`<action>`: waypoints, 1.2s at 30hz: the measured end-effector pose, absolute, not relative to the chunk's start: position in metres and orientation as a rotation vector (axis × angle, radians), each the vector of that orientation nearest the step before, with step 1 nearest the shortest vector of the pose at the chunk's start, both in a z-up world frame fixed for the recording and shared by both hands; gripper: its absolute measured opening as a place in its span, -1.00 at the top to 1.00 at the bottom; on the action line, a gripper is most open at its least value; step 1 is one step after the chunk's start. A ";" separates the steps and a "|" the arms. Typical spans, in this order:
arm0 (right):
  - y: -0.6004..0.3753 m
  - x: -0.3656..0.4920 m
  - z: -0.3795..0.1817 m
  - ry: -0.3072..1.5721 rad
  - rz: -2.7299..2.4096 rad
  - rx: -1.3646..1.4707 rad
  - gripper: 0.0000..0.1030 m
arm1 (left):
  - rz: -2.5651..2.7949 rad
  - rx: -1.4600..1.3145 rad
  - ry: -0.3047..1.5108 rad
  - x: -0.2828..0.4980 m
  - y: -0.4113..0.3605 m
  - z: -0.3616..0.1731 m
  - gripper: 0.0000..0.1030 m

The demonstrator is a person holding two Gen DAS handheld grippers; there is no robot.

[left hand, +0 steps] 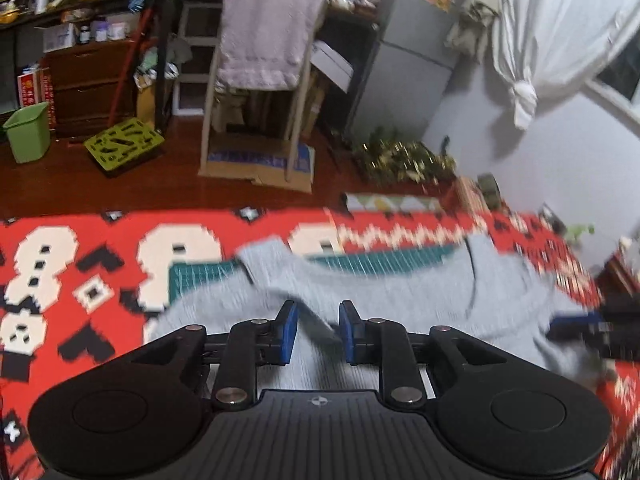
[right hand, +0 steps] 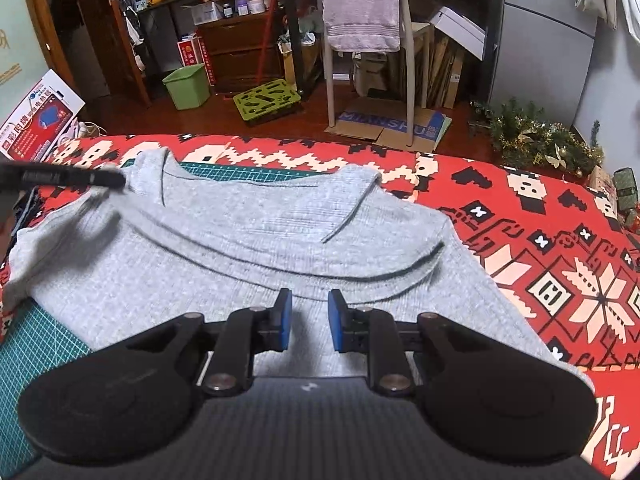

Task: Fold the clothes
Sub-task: 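Open both tools and lay the folded hem onto the shirt, then smooth the folded shirt with the left tool while the right tool hovers open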

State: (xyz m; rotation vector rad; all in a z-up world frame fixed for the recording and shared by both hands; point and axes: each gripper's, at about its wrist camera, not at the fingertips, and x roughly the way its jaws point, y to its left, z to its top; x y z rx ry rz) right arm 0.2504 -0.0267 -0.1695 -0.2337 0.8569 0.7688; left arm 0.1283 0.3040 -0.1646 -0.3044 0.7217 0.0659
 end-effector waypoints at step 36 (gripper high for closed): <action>0.043 0.230 -0.164 0.797 0.950 -0.313 0.58 | 0.010 -0.267 0.713 0.154 0.278 -0.170 0.58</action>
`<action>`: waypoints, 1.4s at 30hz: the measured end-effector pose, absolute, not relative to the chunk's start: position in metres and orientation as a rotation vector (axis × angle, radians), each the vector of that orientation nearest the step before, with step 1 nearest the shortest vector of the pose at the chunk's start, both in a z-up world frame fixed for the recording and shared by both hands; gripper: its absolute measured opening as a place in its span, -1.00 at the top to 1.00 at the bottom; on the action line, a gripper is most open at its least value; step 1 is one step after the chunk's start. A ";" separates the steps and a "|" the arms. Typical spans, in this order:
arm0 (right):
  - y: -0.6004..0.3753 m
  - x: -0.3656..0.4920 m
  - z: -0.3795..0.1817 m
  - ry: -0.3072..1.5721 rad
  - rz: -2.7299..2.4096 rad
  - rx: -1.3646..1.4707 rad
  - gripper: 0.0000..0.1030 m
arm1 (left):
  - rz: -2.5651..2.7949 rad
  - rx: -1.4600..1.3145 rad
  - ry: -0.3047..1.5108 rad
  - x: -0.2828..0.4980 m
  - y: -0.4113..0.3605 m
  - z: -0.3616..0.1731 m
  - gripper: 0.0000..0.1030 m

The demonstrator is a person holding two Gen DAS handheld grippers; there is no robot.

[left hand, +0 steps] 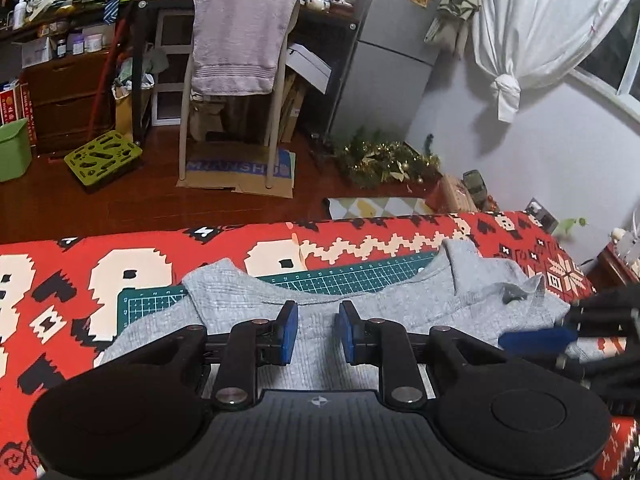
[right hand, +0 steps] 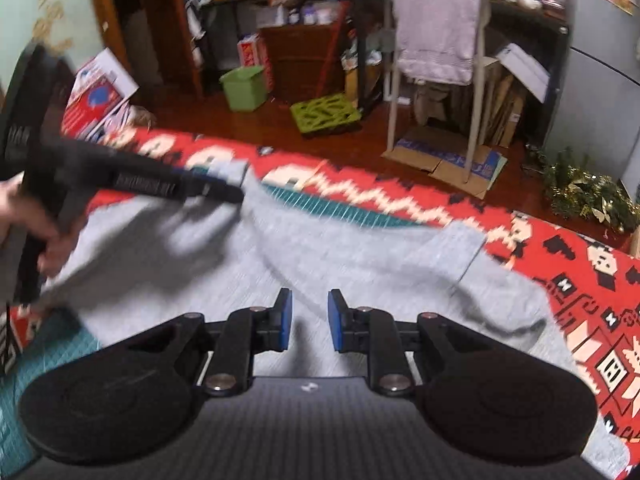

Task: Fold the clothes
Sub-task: 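Smooth the folded shirt with the left tool while the right tool hovers open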

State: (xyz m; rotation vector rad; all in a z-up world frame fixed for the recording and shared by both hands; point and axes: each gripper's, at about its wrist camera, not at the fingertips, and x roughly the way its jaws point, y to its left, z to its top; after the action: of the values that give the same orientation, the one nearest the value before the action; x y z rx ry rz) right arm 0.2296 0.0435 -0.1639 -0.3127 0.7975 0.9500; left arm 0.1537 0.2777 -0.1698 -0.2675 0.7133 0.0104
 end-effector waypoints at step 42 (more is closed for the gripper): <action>0.005 0.323 -0.174 0.825 0.680 -0.214 0.59 | 0.140 -0.330 0.744 0.083 0.322 -0.178 0.58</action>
State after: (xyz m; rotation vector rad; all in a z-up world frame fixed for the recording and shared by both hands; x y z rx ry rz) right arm 0.3233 0.0053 -0.1743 -0.2138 0.8246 0.6800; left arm 0.0825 0.3218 -0.1782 -0.3299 0.7438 0.1396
